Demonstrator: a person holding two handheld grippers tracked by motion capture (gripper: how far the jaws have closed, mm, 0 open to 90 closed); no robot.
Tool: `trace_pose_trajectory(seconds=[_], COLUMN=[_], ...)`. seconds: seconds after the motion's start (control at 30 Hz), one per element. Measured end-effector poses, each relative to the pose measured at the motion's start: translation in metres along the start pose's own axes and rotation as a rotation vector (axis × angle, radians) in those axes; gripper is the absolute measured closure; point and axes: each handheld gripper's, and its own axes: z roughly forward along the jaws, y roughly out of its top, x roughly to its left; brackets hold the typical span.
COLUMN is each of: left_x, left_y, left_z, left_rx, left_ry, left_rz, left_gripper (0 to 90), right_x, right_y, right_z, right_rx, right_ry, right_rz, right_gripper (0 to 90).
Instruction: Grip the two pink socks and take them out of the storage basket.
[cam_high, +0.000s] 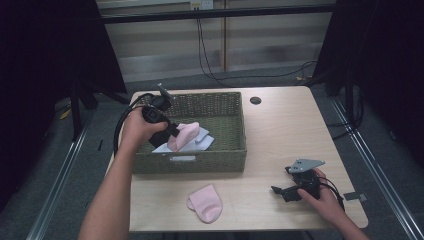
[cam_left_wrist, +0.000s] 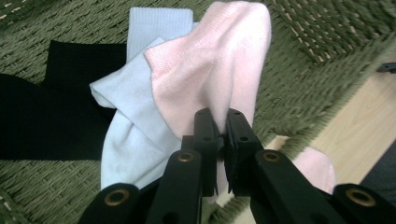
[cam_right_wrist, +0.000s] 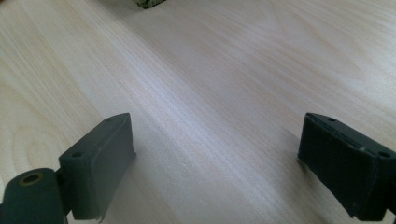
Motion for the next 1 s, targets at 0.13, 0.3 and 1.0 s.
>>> trace_pose_trajectory(seconds=[0.13,0.3,1.0], left_x=[-0.003,-0.011,-0.041], left_y=[0.0,0.001,0.003], left_z=[-0.006,-0.016,-0.037], left_rx=[-0.005,-0.013,-0.006], left_ry=[-0.005,-0.003,-0.049], left_rz=[-0.002,0.003,0.065], left_gripper=[84.6,84.6,84.8], right_x=[0.0,0.0,0.0], right_y=[0.0,0.0,0.0], right_z=[0.0,0.0,0.0], right_rx=[0.0,0.0,0.0], right_ry=[0.0,0.0,0.0], right_rz=[0.0,0.0,0.0], right_gripper=[9.7,9.7,9.7])
